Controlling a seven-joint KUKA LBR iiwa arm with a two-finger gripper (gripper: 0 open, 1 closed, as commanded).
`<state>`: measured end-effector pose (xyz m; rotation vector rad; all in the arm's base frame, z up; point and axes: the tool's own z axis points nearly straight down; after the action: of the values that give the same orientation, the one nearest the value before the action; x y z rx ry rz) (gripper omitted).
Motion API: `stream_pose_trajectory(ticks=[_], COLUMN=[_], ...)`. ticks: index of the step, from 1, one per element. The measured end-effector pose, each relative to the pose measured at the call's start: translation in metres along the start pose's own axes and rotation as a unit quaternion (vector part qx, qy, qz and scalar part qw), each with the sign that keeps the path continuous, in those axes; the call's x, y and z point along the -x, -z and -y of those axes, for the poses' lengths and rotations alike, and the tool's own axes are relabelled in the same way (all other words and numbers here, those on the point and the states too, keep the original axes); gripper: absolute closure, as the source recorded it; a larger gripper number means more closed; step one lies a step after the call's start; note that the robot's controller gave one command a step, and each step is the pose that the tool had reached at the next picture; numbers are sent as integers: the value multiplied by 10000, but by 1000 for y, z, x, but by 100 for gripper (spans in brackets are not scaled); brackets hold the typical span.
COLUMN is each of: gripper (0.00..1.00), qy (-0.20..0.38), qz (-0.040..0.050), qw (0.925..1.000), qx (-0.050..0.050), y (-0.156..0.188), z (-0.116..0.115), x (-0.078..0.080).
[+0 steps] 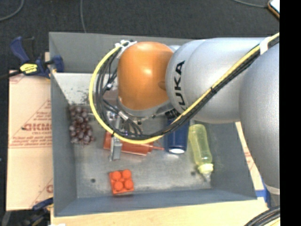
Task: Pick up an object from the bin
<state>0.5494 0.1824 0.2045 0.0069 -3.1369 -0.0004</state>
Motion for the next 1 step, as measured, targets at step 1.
stream_pose_trajectory(ticks=[1], gripper=[0], qy=[-25], qz=[38], qw=[10000], qx=[7], y=[5], z=[1], x=[2])
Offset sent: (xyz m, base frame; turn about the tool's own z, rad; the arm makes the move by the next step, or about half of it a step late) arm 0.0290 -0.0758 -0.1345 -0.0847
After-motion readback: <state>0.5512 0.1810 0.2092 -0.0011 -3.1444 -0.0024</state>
